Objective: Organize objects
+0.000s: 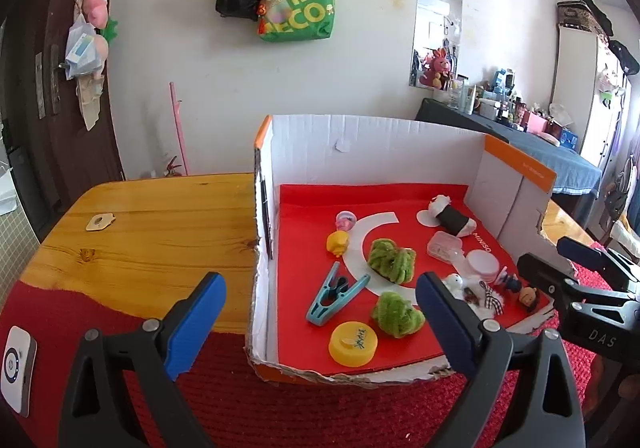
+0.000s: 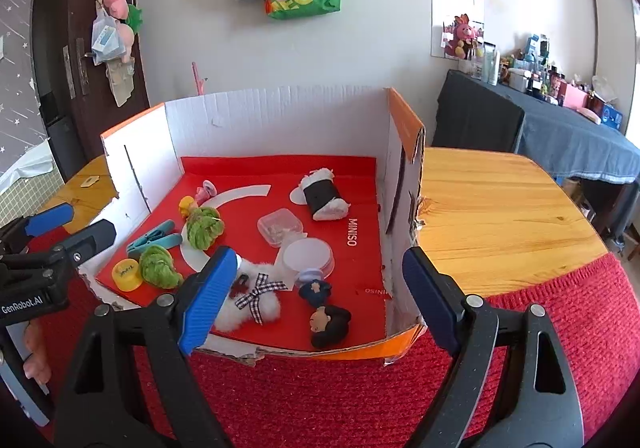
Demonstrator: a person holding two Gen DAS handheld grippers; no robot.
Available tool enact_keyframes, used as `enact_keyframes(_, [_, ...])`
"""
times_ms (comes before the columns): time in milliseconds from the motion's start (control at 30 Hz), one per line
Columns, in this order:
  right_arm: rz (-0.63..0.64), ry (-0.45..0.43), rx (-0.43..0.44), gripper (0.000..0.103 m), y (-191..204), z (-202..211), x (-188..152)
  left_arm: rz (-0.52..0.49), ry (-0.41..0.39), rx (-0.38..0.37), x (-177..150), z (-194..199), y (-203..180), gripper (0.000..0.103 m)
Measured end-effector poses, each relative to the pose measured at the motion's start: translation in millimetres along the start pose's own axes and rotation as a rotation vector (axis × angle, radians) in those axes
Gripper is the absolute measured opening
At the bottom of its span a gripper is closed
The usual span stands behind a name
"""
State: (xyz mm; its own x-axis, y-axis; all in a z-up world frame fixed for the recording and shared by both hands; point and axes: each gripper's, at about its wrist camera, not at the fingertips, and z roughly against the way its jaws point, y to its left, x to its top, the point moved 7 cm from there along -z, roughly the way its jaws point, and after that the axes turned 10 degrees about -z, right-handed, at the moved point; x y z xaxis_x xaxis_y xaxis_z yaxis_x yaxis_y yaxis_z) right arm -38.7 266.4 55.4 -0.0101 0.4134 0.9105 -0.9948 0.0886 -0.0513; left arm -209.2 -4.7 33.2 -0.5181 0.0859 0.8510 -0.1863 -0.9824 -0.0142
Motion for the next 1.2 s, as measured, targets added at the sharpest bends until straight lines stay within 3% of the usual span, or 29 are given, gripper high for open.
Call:
enact_keyframes(333, [0.023, -0.001, -0.016, 0.090, -1.3, 0.5, -0.2, -0.028, 0.022, 0.010, -5.6, -7.2, -3.7, 0.097])
enact_keyframes(1200, [0.035, -0.001, -0.016, 0.091, -0.9, 0.3, -0.5, -0.032, 0.027, -0.019, -6.6, -8.4, -4.0, 0.097])
